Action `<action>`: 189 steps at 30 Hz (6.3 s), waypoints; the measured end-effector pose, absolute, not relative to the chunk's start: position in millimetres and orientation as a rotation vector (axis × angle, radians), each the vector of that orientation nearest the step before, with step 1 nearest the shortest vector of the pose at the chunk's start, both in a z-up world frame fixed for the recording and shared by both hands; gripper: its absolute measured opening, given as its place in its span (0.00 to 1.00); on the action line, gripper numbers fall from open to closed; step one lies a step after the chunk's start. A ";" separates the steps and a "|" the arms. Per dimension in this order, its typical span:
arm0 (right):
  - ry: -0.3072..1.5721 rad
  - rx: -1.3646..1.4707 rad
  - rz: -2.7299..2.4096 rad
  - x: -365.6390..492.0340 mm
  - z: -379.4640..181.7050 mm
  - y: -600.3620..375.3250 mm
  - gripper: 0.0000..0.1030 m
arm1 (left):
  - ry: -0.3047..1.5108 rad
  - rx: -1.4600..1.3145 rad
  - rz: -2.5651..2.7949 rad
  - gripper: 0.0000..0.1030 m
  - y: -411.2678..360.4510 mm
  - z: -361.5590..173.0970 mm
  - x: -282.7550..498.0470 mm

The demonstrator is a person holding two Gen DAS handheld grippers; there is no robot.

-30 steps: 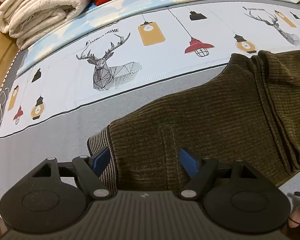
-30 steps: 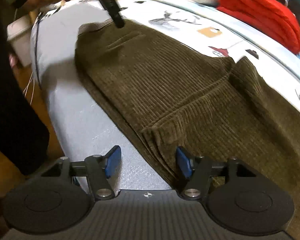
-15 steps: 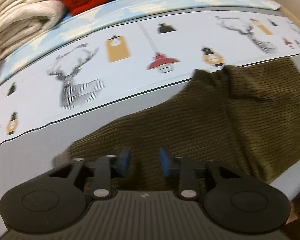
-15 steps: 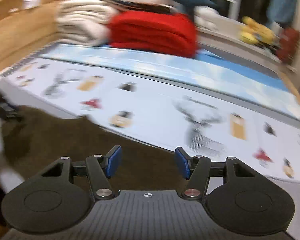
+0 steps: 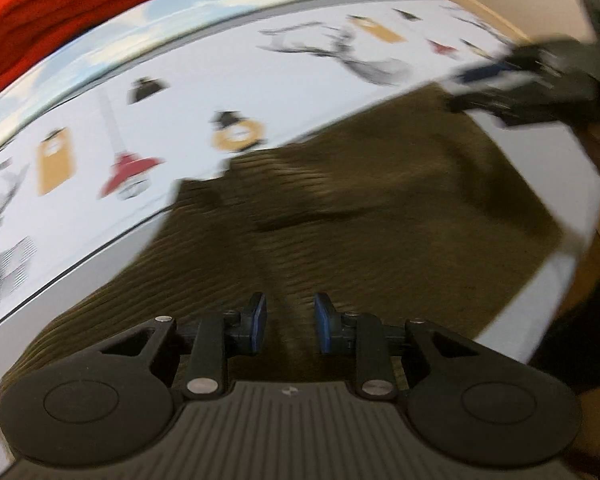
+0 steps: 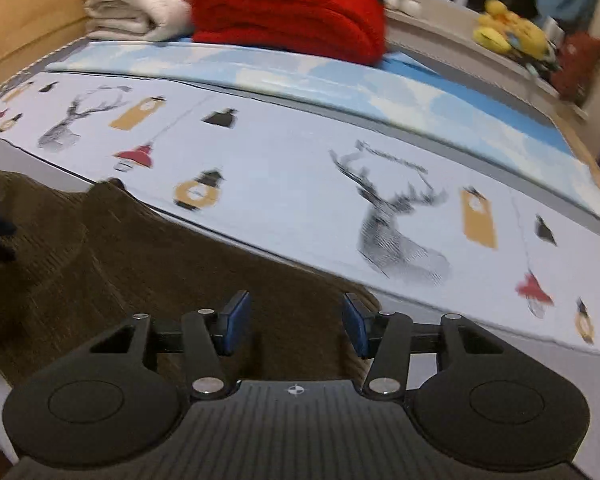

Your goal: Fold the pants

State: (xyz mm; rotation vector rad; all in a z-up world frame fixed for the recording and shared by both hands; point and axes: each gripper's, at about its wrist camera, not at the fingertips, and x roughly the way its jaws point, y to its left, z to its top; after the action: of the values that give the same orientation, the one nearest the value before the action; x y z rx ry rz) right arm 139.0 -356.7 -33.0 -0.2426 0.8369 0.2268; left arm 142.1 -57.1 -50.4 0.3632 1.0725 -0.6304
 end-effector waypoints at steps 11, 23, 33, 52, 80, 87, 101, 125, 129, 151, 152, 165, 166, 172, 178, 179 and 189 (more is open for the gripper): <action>0.965 -0.419 0.329 201.9 -73.9 -264.6 0.51 | 1.319 0.491 -0.705 0.29 -72.8 -109.8 124.5; 1.022 -0.363 0.244 236.8 -99.1 -261.5 0.80 | 1.274 0.517 -0.732 0.32 -71.1 -111.7 111.8; 0.954 -0.153 0.435 220.9 -56.4 -256.8 0.70 | 1.207 0.314 -0.669 0.52 -39.7 -81.1 136.8; 1.008 -0.426 0.366 231.9 -92.1 -202.7 0.80 | 1.183 0.303 -0.474 0.72 26.5 -67.3 143.6; 0.559 0.076 0.095 14.0 24.9 -380.0 0.60 | 0.787 0.290 -0.321 0.84 42.1 8.3 56.6; 0.616 0.235 0.018 -26.4 -14.2 -382.1 0.60 | 0.750 -0.034 -0.109 0.24 126.3 23.0 42.3; 0.748 0.145 0.068 14.3 -47.5 -354.3 0.65 | 0.959 -0.582 0.179 0.38 226.3 -65.8 48.4; 0.973 -0.029 0.081 38.6 -84.3 -332.2 0.67 | 0.960 -0.567 0.357 0.33 224.9 -97.0 67.4; 0.958 0.035 0.044 41.0 -76.2 -344.4 0.67 | 0.831 -0.361 0.287 0.25 182.8 -48.3 65.6; 0.654 0.500 -0.338 -5.5 -54.6 -500.6 0.40 | 0.719 0.292 -0.619 0.43 -296.2 -24.7 33.9; 0.654 0.529 -0.333 -7.5 -56.5 -505.2 0.42 | 0.746 0.264 -0.647 0.44 -294.6 -33.5 35.2; 0.838 0.617 0.008 28.6 -78.8 -458.8 0.79 | 0.838 0.097 -0.493 0.22 -128.8 -40.5 67.4; 0.879 0.576 0.004 34.0 -83.3 -451.0 0.78 | 0.855 0.090 -0.486 0.19 -118.3 -45.6 64.9; 0.841 0.533 -0.032 35.0 -75.8 -440.8 0.32 | 0.895 0.112 -0.502 0.18 -94.6 -81.3 46.6; 0.603 0.544 -0.063 -6.5 -39.6 -455.9 0.24 | 0.801 0.117 -0.611 0.19 -104.0 -65.7 33.7; 0.621 0.527 -0.096 -5.4 -43.6 -459.7 0.25 | 0.809 0.143 -0.618 0.19 -105.7 -70.2 34.5; 0.601 0.468 -0.170 -25.3 -38.9 -464.7 0.46 | 0.869 0.215 -0.634 0.18 -108.2 -95.9 42.1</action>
State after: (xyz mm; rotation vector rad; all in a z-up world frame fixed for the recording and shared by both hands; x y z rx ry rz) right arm -25.3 -464.7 -38.9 0.4682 0.6007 -0.1703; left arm 42.1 -108.2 -95.9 0.2154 0.8687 -0.6345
